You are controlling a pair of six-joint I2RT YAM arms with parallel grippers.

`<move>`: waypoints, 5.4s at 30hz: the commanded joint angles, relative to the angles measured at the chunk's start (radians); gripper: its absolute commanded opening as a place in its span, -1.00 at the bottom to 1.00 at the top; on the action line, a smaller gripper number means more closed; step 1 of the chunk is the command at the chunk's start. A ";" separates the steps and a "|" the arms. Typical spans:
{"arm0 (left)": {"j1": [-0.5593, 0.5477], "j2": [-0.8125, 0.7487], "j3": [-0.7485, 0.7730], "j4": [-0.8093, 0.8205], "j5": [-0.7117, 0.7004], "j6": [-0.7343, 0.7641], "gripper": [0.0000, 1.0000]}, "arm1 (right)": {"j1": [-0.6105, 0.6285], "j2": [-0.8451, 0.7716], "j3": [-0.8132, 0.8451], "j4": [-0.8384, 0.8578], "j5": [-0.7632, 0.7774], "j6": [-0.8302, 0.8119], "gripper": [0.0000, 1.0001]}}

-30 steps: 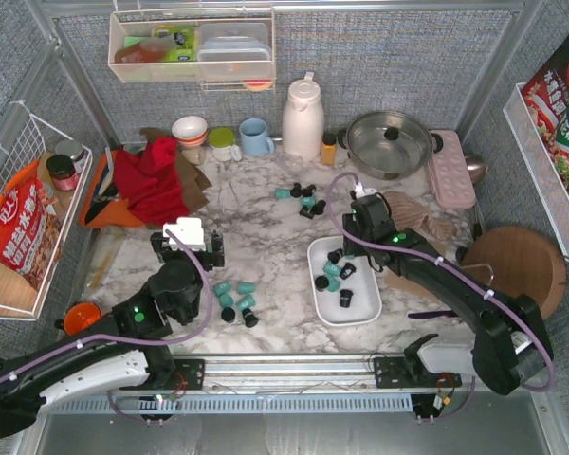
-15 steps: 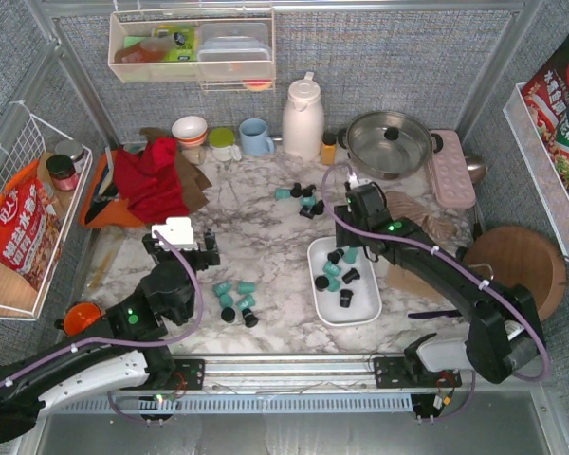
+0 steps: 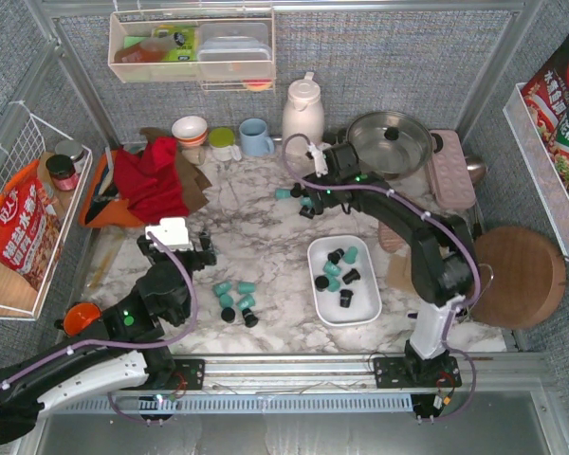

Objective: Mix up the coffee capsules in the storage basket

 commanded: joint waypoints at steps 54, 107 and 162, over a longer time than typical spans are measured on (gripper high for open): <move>0.038 0.074 -0.003 0.026 0.005 0.034 0.86 | -0.131 0.601 0.695 -0.530 -0.397 -0.541 0.00; 0.103 0.111 0.025 -0.027 0.106 -0.052 0.87 | 0.063 -0.484 -0.582 -0.085 0.001 0.090 0.20; 0.608 0.851 -0.010 0.065 0.709 -0.565 0.25 | 0.080 -0.904 -0.663 -0.110 0.086 0.114 0.34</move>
